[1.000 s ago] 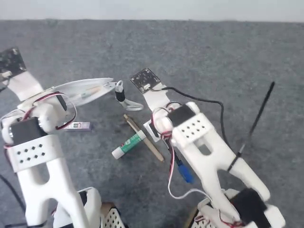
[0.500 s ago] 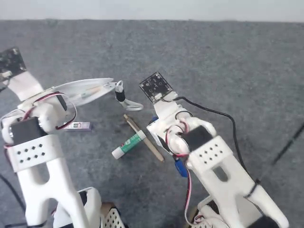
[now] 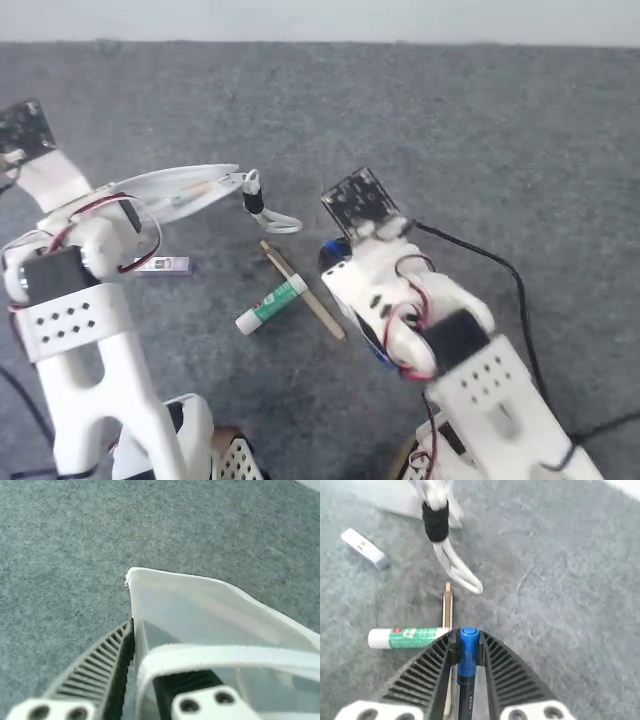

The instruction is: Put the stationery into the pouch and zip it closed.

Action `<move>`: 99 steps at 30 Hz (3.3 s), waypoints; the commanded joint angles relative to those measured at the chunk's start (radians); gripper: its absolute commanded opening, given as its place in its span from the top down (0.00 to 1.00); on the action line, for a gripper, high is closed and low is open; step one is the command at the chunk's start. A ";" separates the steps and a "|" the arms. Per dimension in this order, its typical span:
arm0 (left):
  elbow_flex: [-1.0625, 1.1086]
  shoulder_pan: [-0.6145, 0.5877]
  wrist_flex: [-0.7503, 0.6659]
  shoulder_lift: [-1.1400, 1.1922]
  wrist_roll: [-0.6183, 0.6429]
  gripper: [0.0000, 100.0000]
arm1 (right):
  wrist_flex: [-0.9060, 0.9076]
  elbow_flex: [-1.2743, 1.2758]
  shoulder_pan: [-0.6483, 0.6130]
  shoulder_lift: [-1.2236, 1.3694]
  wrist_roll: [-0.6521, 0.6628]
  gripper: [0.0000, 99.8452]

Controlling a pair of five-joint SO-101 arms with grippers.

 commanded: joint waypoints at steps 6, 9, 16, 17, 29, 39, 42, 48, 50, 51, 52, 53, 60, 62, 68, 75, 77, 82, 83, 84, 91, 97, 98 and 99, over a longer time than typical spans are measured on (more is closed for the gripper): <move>0.001 -0.003 -0.005 -0.005 -0.015 0.99 | -0.019 0.084 -0.008 -0.355 -0.054 0.99; -0.001 -0.003 -0.005 -0.005 -0.015 0.99 | -0.019 0.109 -0.008 -0.450 -0.054 0.99; -0.001 -0.003 -0.006 -0.005 -0.015 0.99 | -0.021 0.138 -0.008 -0.622 -0.052 0.99; -0.001 -0.003 -0.006 -0.006 -0.015 0.99 | -0.025 0.144 -0.008 -0.641 -0.052 0.99; -0.001 -0.002 -0.006 -0.009 -0.015 0.99 | -0.340 0.295 -0.008 -0.777 -0.046 0.99; 0.001 0.000 -0.006 -0.005 -0.015 0.99 | -0.661 0.275 -0.059 -0.776 -0.046 0.99; 0.001 0.002 -0.006 -0.005 -0.015 0.99 | -0.687 0.252 -0.128 -0.776 -0.046 0.99; 0.012 0.003 -0.009 -0.009 -0.014 0.99 | -0.687 0.180 -0.160 -0.774 -0.044 0.99; 0.015 0.003 -0.014 -0.009 -0.014 0.99 | -0.687 0.147 -0.160 -0.771 -0.044 0.99; 0.016 0.003 -0.014 -0.009 -0.014 0.99 | -0.688 0.129 -0.160 -0.759 -0.044 0.99; 0.016 0.003 -0.014 -0.011 -0.014 0.99 | -0.688 0.114 -0.160 -0.742 -0.044 0.99; 0.016 0.003 -0.014 -0.011 -0.014 0.99 | -0.688 0.100 -0.160 -0.719 -0.046 0.99; 0.015 0.003 -0.014 -0.011 -0.014 0.99 | -0.831 0.041 -0.165 -0.489 -0.054 0.99; 0.015 0.003 -0.014 -0.011 -0.014 0.99 | -0.906 0.041 -0.165 -0.432 -0.049 0.99; 0.013 0.003 -0.014 -0.011 -0.014 0.99 | -1.017 0.041 -0.165 -0.302 -0.048 0.99; 0.012 0.015 -0.014 -0.011 -0.014 0.99 | -1.204 0.032 -0.191 -0.150 -0.046 0.99; 0.013 0.021 -0.014 -0.011 -0.014 0.99 | -1.219 0.006 -0.213 -0.097 -0.046 0.99; 0.012 0.020 -0.014 -0.011 -0.014 0.99 | -1.221 -0.098 -0.246 0.035 -0.046 0.99; 0.012 0.020 -0.014 -0.011 -0.014 0.99 | -1.221 -0.117 -0.248 0.062 -0.046 0.99; 0.012 0.020 -0.014 -0.011 -0.014 0.99 | -1.221 -0.133 -0.248 0.090 -0.046 0.99; 0.015 0.020 -0.014 -0.011 -0.014 0.99 | -1.294 -0.189 -0.243 0.275 -0.046 0.99; 0.015 0.017 -0.014 -0.011 -0.014 0.99 | -1.379 -0.189 -0.242 0.410 -0.044 0.99; 0.016 0.017 -0.014 -0.011 -0.014 0.99 | -1.379 -0.184 -0.242 0.430 -0.044 0.99; 0.016 0.015 -0.014 -0.011 -0.014 0.99 | -1.383 -0.173 -0.242 0.446 -0.044 0.99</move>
